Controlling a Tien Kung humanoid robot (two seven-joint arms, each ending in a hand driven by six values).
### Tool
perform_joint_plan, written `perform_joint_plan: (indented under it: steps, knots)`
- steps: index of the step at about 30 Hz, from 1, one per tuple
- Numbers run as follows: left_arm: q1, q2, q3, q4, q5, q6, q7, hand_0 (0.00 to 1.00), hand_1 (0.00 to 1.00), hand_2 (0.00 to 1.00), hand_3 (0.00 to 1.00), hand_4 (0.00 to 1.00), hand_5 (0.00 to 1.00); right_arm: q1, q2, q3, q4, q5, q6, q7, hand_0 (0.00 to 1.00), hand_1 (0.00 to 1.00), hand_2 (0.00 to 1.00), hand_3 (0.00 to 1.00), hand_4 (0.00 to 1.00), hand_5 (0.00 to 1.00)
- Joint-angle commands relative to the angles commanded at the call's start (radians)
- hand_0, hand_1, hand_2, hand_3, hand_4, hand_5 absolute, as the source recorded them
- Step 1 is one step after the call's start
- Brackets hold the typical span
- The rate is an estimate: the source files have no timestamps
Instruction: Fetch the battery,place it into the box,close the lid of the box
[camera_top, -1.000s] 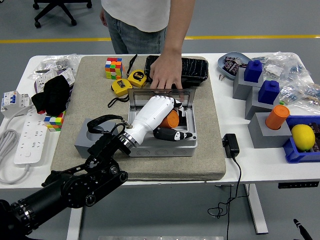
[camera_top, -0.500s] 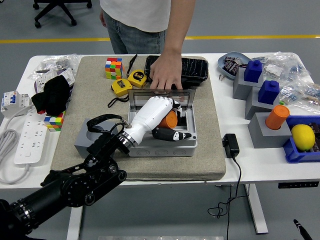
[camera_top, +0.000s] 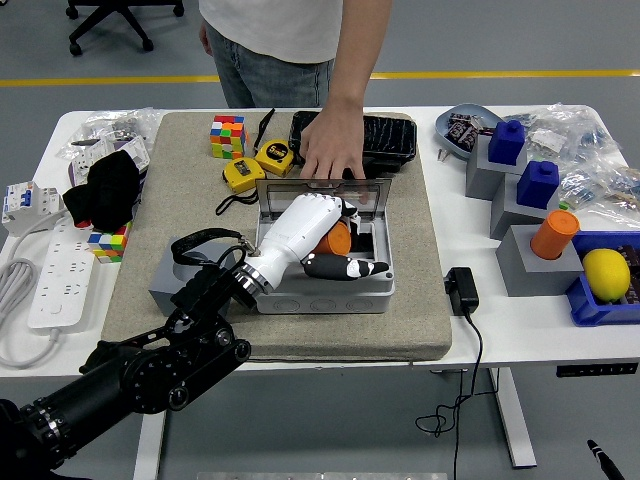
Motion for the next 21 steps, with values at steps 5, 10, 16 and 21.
perform_joint_plan:
  steps: [5, 10, 16, 21]
  knots:
    - [-0.001, 0.0, -0.002, 0.004, -0.006, 0.001, -0.007, 0.088, 0.002, 0.03, 0.026, 0.998, 0.583, 0.0, 0.0, 0.003, 0.0, -0.001, 0.0, -0.001, 0.719, 0.663, 0.688, 0.736, 0.998, 0.998]
    - [-0.002, 0.0, -0.007, 0.006, -0.004, -0.007, -0.007, 0.102, 0.003, 0.047, 0.039, 0.998, 0.588, 0.0, 0.0, 0.004, 0.0, 0.0, -0.001, 0.0, 0.718, 0.663, 0.688, 0.736, 0.998, 0.998]
    - [-0.001, 0.0, -0.016, 0.006, -0.007, -0.03, -0.018, 0.175, 0.076, 0.114, 0.107, 0.998, 0.606, 0.0, 0.001, 0.005, 0.0, 0.0, -0.001, 0.0, 0.719, 0.663, 0.688, 0.737, 0.998, 0.998]
    - [0.0, 0.0, -0.023, 0.009, 0.003, -0.042, -0.018, 0.355, 0.302, 0.279, 0.332, 0.998, 0.622, -0.001, 0.001, 0.007, 0.0, -0.002, -0.001, 0.001, 0.719, 0.662, 0.688, 0.737, 0.998, 0.998]
